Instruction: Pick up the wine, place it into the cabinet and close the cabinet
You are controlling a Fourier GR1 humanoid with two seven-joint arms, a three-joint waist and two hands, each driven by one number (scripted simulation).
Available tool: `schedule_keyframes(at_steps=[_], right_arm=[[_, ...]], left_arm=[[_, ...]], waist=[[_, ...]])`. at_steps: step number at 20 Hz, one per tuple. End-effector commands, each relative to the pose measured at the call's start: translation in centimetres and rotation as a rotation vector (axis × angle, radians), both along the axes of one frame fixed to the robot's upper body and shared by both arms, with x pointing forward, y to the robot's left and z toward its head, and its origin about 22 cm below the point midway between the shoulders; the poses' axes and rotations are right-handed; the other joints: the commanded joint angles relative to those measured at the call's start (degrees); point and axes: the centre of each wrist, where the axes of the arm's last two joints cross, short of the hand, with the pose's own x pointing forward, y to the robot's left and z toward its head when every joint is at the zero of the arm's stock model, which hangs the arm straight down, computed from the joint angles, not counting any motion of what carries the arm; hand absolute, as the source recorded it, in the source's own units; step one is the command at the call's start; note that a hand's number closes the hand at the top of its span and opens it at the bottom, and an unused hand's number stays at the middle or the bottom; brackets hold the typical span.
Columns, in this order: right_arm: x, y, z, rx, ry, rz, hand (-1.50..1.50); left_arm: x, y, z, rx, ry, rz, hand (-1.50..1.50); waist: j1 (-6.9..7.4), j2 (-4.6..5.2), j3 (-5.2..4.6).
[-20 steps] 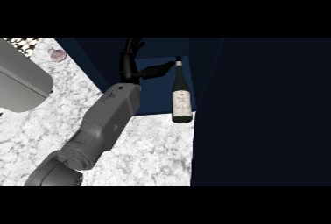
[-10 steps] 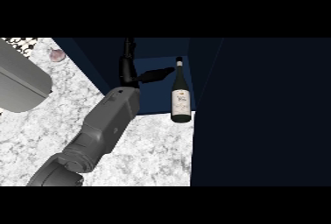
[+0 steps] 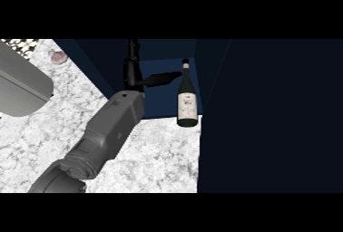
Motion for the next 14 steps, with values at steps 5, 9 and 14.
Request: schedule_keyframes(at_steps=[5, 9, 14], right_arm=[[-1.1, -0.8, 0.5, 0.020, -0.001, 0.021, -1.50], [-0.1, -0.6, -0.4, 0.025, -0.007, 0.009, -1.50], [-0.8, -0.1, 0.0, 0.033, -0.003, 0.033, -1.50]], left_arm=[[-1.0, 0.9, -2.0, -0.005, 0.018, -0.039, -1.50], [-1.4, 1.2, -2.7, -0.035, 0.020, -0.095, -1.50], [-1.8, 1.6, -3.4, -0.089, 0.004, -0.090, -1.50]], waist=[[0.84, 0.07, -0.23], [0.78, -0.03, -0.21], [0.69, -0.30, -0.24]])
